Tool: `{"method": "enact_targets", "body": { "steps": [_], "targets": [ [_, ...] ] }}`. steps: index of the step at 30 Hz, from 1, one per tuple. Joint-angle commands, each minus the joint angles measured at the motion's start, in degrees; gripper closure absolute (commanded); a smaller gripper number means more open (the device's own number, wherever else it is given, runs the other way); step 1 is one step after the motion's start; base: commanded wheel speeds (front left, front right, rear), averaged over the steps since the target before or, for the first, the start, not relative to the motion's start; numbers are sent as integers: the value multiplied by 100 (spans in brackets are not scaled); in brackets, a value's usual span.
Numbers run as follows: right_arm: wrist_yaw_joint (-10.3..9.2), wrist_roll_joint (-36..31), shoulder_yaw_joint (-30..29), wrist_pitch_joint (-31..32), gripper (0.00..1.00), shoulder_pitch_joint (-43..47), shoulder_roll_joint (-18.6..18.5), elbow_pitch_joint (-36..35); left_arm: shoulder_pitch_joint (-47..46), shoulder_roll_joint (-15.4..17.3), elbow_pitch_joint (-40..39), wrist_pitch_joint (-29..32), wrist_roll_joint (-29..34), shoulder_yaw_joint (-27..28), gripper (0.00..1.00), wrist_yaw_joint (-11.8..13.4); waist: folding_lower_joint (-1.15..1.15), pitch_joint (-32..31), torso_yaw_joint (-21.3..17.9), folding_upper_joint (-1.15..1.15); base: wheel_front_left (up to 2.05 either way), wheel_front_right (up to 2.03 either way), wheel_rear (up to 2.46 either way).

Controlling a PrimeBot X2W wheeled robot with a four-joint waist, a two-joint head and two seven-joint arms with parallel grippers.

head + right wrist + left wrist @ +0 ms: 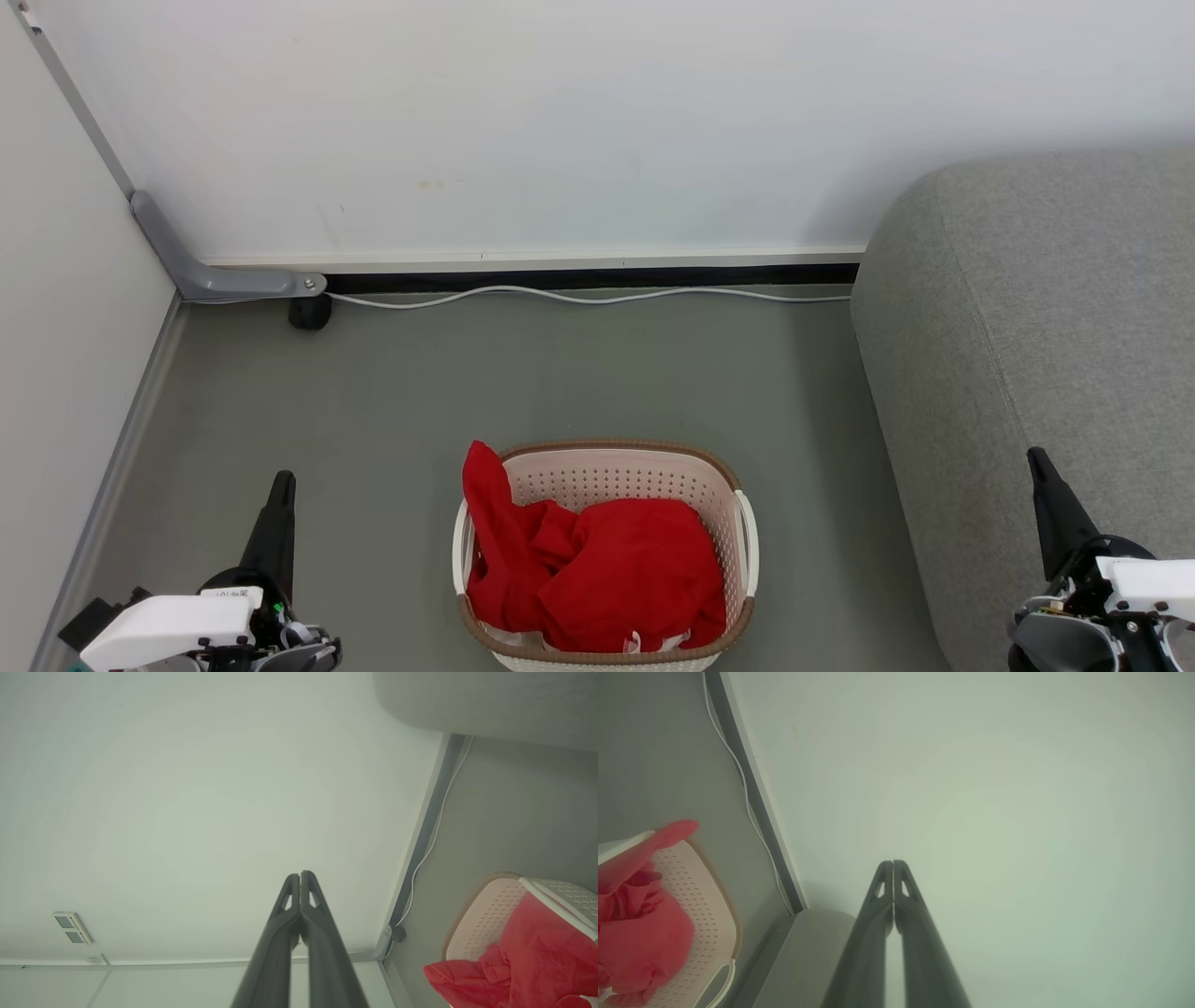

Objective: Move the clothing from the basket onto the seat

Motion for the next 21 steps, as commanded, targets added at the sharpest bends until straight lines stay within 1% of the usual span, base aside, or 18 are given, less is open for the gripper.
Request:
{"method": "enact_targets", "body": {
  "steps": [1, 21],
  "targets": [
    [10, 67, 100, 43, 100, -94, -57, -179, -332, 98, -166, 18, -23, 185, 100, -43, 0, 0, 0, 0, 0, 0, 0],
    [10, 67, 100, 43, 100, -94, -57, -179, -332, 98, -166, 18, -23, 185, 100, -43, 0, 0, 0, 0, 0, 0, 0]
  ]
}}
